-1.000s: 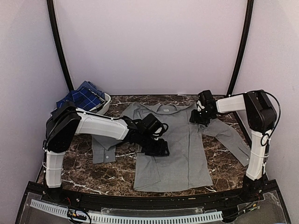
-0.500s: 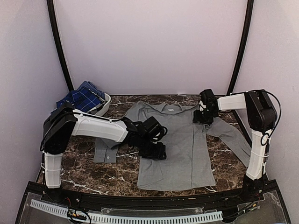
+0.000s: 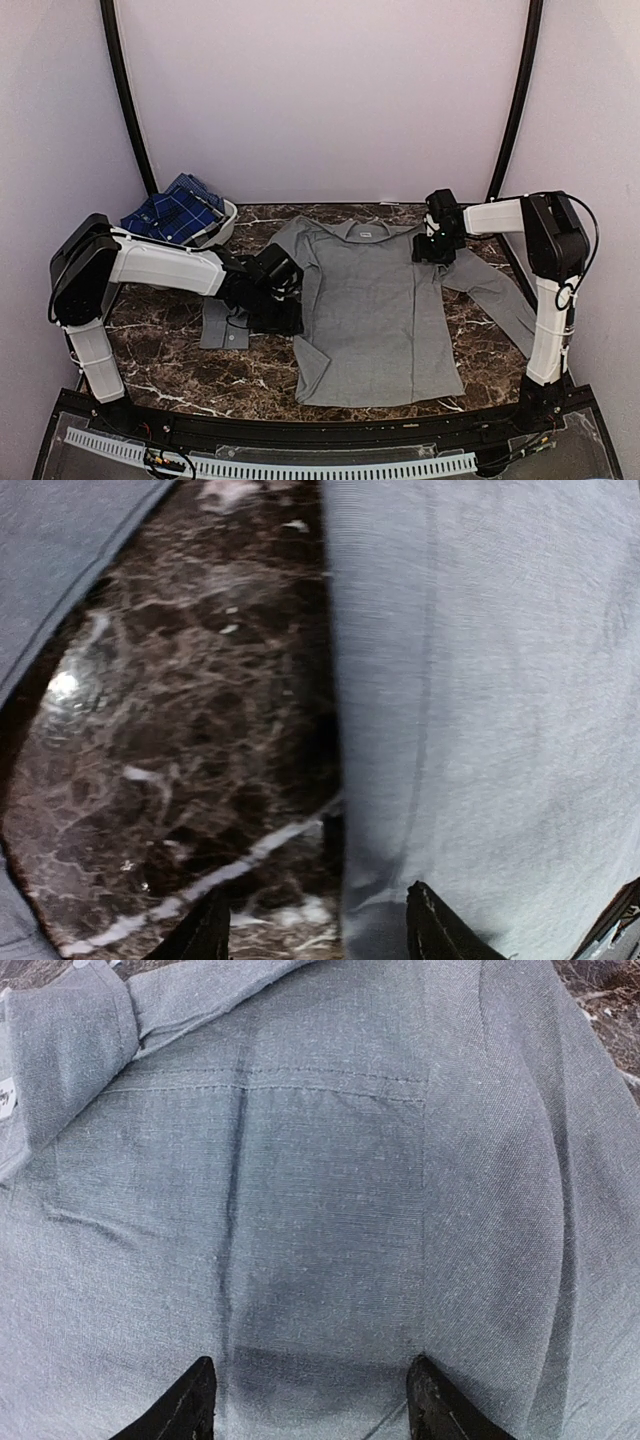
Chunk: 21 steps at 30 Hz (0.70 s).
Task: Fold and stack the long sleeve shirts
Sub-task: Smooth out the flattened shirt at the center of the board.
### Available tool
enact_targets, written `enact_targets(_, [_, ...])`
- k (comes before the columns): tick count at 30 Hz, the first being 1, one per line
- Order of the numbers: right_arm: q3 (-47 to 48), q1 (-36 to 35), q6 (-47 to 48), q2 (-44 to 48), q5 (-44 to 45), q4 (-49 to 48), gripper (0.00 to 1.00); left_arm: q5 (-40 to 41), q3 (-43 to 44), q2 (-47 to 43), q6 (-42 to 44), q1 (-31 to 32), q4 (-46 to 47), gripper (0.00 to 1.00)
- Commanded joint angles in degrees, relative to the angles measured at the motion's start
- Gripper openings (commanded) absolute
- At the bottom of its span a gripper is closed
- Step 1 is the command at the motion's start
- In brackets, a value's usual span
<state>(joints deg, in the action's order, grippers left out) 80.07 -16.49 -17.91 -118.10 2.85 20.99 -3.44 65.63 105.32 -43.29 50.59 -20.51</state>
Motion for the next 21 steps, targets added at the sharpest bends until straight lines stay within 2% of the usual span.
enact_targets(1, [1.6, 0.3, 0.6, -1.5, 1.0, 2.1, 0.63, 1.5, -3.3, -3.5, 0.8, -1.6, -2.7, 0.59])
enact_targets(7, [1.9, 0.2, 0.9, 0.6, 0.6, 2.9, 0.63, 2.6, -6.1, -6.1, 1.9, -4.1, -4.3, 0.59])
enact_targets(12, [1.8, -1.6, 1.1, 3.8, 1.2, 4.2, 0.64, 7.6, -8.5, -10.9, 2.8, -5.4, -7.6, 0.59])
enact_targets(17, [-0.1, -6.0, 0.0, 7.9, 1.8, 4.1, 0.64, 12.4, -11.6, -16.2, 1.2, -6.4, -9.9, 0.57])
enact_targets(21, [-1.7, -11.8, -1.9, 10.3, 1.3, 3.8, 0.65, 12.4, -14.9, -17.6, 0.7, -9.7, -8.4, 0.54])
